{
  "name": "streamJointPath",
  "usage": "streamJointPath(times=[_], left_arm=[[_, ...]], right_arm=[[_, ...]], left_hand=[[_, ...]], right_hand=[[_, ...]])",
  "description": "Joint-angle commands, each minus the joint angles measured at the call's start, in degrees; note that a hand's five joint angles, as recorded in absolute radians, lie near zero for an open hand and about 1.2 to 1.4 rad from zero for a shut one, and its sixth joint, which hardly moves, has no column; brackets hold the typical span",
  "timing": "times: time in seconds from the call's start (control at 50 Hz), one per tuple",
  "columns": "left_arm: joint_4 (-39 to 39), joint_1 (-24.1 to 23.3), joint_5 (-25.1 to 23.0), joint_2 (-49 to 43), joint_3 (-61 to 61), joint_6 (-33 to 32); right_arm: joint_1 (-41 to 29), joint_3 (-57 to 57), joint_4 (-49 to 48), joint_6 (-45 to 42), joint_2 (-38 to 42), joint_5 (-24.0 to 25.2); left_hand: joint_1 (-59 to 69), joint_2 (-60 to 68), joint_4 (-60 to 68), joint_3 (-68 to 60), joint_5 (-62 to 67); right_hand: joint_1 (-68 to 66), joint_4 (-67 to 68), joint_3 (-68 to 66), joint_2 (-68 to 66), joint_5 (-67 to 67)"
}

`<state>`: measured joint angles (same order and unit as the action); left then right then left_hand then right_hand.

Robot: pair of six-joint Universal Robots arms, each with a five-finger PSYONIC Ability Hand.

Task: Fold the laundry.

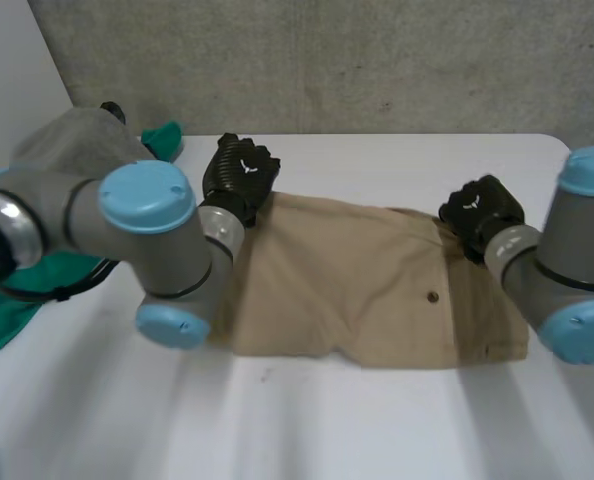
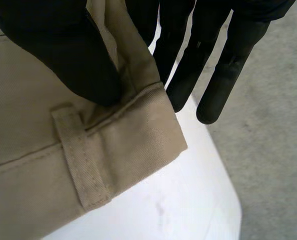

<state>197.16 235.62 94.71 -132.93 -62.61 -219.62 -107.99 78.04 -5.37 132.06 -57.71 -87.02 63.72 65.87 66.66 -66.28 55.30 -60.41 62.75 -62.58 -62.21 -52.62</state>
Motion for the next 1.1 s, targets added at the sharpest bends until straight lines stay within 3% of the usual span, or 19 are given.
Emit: streamJointPath(times=[0.02, 0.12, 0.18, 0.28, 0.36, 0.46, 0.68, 0.72, 0.74, 0.86, 1.02, 1.06, 1.1], left_arm=[[-0.02, 0.37, -1.28, -7.6, 8.38, 0.34], [0.6, -0.77, -0.67, -4.63, 6.2, 1.56], [0.69, -1.04, -0.66, 1.61, 1.19, 2.88], [0.51, -1.13, -0.84, 9.7, -7.86, 5.87], [0.51, -1.21, -1.28, 14.01, -14.63, 8.59], [0.95, -1.65, -1.63, 15.42, -20.87, 10.62], [1.04, -2.0, -1.63, 14.55, -21.32, 10.8], [1.04, -1.92, -1.63, 14.46, -21.32, 10.8], [1.04, -1.92, -1.63, 14.46, -21.41, 10.8], [0.95, -2.0, -1.46, 15.69, -21.76, 10.8], [0.86, -1.65, -1.54, 19.99, -24.13, 10.8], [0.95, -1.39, -1.54, 20.78, -24.83, 10.8], [0.86, -1.04, -1.54, 21.31, -25.28, 10.8]], right_arm=[[-0.64, -8.16, -10.27, 0.31, 9.02, -2.71], [-0.38, -6.59, -10.1, 3.38, 4.46, -5.79], [0.06, -2.02, -4.14, 6.1, -2.04, -4.92], [1.46, 5.78, 12.35, 12.68, -10.21, 2.09], [6.12, 12.56, 18.29, 14.54, -11.8, 7.73], [9.73, 20.12, 10.85, 15.16, -12.77, 12.22], [9.64, 22.68, 2.65, 15.07, -8.65, 11.52], [9.82, 22.51, 1.77, 14.46, -8.29, 10.38], [9.99, 22.42, 1.33, 14.46, -8.2, 10.03], [13.77, 24.61, -3.51, 11.39, -13.03, 7.3], [25.2, 23.91, -0.17, -4.69, -16.64, 7.04], [23.19, 22.78, -0.08, -6.81, -17.69, 7.65], [15.58, 20.5, -0.69, -6.99, -18.48, 8.0]], left_hand=[[-53.72, -55.87, -56.66, 56.28, -55.3], [-53.51, -55.66, -56.45, 56.07, -55.09], [-53.5, -55.66, -56.44, 56.06, -55.09], [-53.34, -55.49, -56.28, 55.9, -54.92], [-53.0, -55.15, -55.94, 55.56, -54.58], [-53.0, -55.15, -55.94, 55.56, -54.58], [-53.17, -55.32, -56.11, 55.73, -54.75], [-53.33, -55.49, -56.27, 55.89, -54.92], [-53.34, -55.49, -56.27, 55.89, -54.92], [-53.5, -55.66, -56.44, 56.06, -55.09], [-53.72, -55.87, -56.66, 56.28, -55.3], [-53.72, -55.87, -56.66, 56.28, -55.3], [-53.72, -55.87, -56.66, 56.28, -55.3]], right_hand=[[50.41, -52.75, 52.58, 52.21, 52.62], [50.41, -52.75, 52.58, 52.21, 52.62], [50.41, -52.75, 52.58, 52.21, 52.62], [49.36, -51.71, 51.54, 51.16, 51.58], [44.11, -46.45, 46.28, 45.91, 46.32], [35.06, -37.41, 37.24, 36.86, 37.27], [28.15, -30.49, 30.32, 29.95, 30.36], [-12.76, 10.41, -10.58, -10.96, -10.54], [-19.52, 17.18, -17.35, -17.72, -17.31], [-19.59, 17.25, -17.42, -17.79, -17.38], [-19.59, 17.25, -17.42, -17.79, -17.38], [-19.59, 17.25, -17.42, -17.79, -17.38], [-19.59, 17.25, -17.42, -17.79, -17.38]])
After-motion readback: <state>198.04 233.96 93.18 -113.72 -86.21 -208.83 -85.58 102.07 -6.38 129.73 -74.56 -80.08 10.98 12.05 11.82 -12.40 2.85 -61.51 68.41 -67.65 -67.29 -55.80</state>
